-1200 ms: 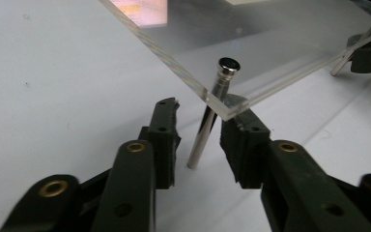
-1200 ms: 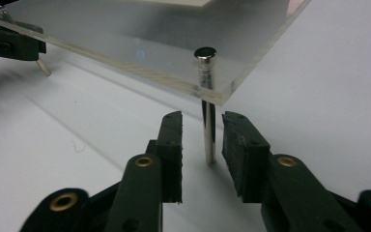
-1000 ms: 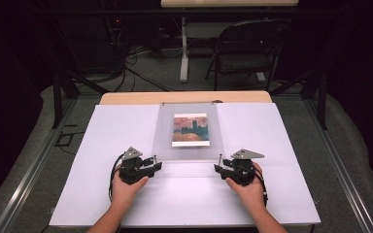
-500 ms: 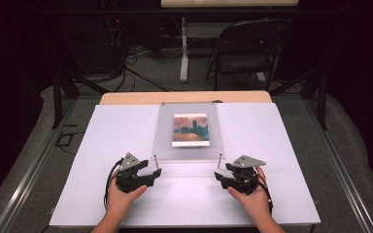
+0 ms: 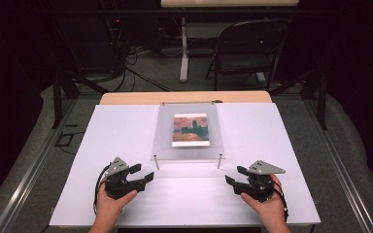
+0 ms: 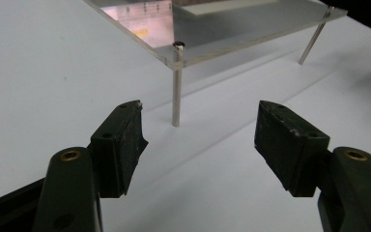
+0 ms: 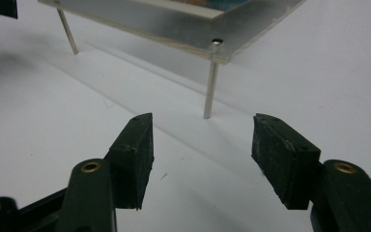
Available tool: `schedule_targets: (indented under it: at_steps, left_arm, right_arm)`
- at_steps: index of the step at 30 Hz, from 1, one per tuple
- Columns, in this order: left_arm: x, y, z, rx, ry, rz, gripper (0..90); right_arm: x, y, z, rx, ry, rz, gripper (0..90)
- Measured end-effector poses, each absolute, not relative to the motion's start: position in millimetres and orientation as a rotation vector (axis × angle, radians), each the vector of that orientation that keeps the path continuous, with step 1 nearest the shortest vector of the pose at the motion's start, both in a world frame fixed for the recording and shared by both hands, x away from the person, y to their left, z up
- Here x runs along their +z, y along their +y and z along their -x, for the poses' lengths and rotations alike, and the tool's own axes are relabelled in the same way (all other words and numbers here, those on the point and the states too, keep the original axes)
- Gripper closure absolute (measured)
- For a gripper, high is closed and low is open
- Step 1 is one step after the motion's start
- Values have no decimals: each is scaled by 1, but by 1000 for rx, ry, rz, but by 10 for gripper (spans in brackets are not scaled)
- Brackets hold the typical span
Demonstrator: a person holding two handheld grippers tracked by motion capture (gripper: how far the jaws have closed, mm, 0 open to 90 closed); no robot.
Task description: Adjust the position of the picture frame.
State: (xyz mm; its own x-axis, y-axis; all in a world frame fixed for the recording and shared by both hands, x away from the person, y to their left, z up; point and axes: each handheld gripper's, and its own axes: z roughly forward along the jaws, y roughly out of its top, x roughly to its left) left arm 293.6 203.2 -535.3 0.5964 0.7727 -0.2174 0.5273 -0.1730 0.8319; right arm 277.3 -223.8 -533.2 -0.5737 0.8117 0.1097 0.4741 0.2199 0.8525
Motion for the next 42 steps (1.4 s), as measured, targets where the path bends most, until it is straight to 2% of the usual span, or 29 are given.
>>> schedule_targets:
  at_steps: [6, 11, 18, 29, 42]
  left_arm:
    - [-532, 212, -295, 385, 1058, -1840, 342]
    - [-527, 216, -297, 382, 1060, -1824, 342]
    - [-503, 216, -321, 381, 1051, -1798, 349]
    - [-496, 205, -361, 337, 1055, -1775, 369]
    - [-487, 196, -407, 319, 1095, -1786, 366]
  right_arm:
    - [-532, -235, -281, 1312, 2058, -1231, 384]
    - [-530, -239, -283, 1304, 2044, -1268, 371]
    - [-512, -236, -295, 1285, 2053, -1272, 341]
    - [-502, -229, -336, 1266, 2103, -1224, 364]
    - [-496, -243, -392, 1238, 2057, -1370, 375]
